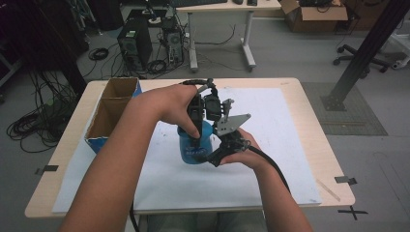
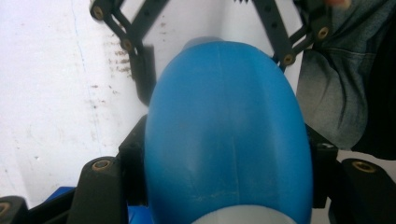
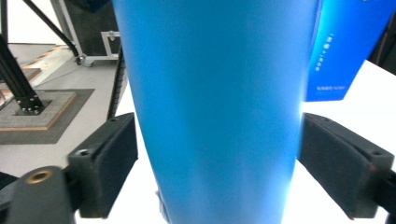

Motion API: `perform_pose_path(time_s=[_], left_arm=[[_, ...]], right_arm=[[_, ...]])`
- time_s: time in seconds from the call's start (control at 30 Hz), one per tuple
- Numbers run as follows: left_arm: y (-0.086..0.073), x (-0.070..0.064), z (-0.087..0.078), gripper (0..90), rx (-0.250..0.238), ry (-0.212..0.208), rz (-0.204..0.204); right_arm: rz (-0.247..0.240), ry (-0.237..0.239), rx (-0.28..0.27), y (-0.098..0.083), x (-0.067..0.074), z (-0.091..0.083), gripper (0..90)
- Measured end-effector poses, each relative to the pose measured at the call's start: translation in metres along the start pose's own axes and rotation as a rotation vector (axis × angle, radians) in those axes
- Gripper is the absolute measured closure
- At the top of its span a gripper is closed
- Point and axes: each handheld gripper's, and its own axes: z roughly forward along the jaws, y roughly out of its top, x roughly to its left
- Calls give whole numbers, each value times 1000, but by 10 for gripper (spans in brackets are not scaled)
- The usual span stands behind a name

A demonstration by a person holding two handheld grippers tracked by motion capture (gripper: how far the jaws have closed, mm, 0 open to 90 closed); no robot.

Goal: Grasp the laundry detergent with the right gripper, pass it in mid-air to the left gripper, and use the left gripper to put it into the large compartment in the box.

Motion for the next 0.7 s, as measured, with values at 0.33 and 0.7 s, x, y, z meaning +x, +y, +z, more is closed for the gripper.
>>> perform_pose_path(time_s=[0.33,0.7], left_arm=[[-1,3,-1,376,2,-3,-16],[0,8,0,376,6,-8,-29]], right_arm=[[20,-28,46,-1,0,-25,23],[10,-73,137,-7,1,-65,0]])
